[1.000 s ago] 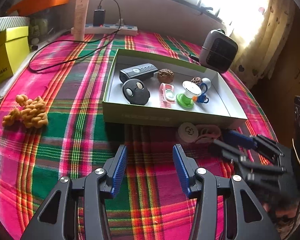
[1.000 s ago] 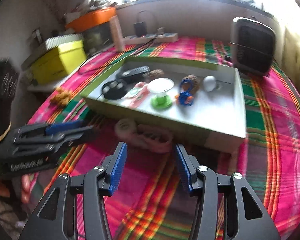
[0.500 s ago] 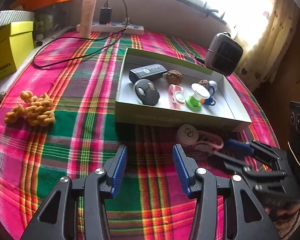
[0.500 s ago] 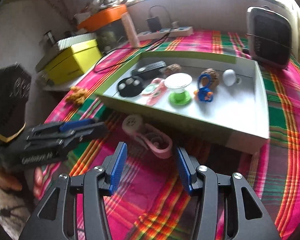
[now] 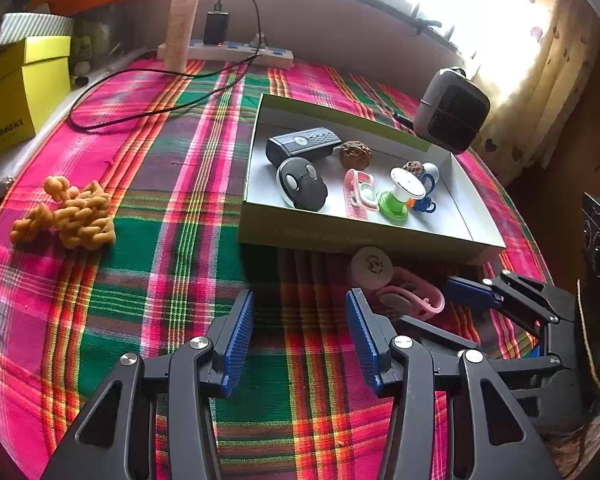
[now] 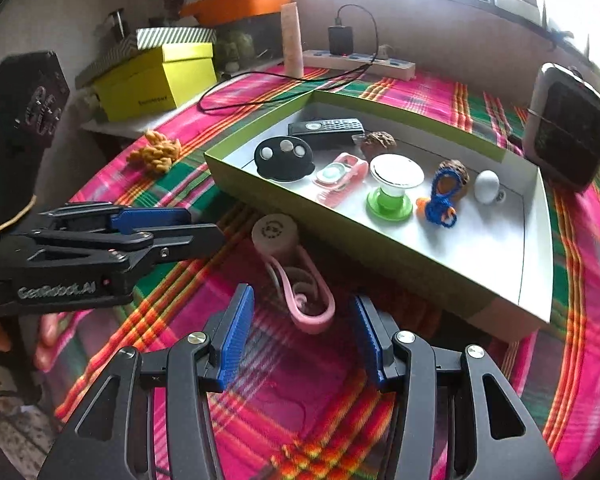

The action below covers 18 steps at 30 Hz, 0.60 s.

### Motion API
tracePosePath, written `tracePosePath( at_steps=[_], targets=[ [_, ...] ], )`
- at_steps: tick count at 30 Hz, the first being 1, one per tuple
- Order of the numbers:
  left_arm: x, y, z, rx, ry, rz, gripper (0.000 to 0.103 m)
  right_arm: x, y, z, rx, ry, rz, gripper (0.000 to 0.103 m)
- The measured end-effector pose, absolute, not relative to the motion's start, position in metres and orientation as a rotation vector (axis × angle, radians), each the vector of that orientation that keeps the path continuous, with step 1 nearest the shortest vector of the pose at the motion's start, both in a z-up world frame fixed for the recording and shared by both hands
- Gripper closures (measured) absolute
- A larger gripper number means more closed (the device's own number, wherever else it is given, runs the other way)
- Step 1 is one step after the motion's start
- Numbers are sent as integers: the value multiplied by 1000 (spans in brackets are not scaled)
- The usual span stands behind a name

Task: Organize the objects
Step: 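Withdraw both tools from the box toward the pink pacifier and tape roll, then close the right tool on the pink pacifier while the left tool grasps the white tape roll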

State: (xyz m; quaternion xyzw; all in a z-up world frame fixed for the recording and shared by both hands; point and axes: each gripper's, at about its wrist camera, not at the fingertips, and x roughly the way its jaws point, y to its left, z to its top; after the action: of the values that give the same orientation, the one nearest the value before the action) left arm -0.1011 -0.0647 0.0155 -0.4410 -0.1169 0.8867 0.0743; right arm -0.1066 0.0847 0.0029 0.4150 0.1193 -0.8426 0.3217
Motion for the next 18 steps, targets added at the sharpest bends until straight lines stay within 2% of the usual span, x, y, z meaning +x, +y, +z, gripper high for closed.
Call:
tracePosePath(
  at_steps=[4,9,14,18],
  targets=[
    [-101,-65,16,-1318,-354,2657,57,-106,78,2,1077,395,-2239,53],
    [-102,-65,17,-1314,-352,2656,57,-109,84,2,1086,374,-2251,53],
    [-104,-62,18,-1313,-347,2645,57,-107,87,3,1082,379,-2264,70],
    [-105,-59,19,-1309,-340,2634,57,-106,90,4,1086,372,-2283,78]
  ],
)
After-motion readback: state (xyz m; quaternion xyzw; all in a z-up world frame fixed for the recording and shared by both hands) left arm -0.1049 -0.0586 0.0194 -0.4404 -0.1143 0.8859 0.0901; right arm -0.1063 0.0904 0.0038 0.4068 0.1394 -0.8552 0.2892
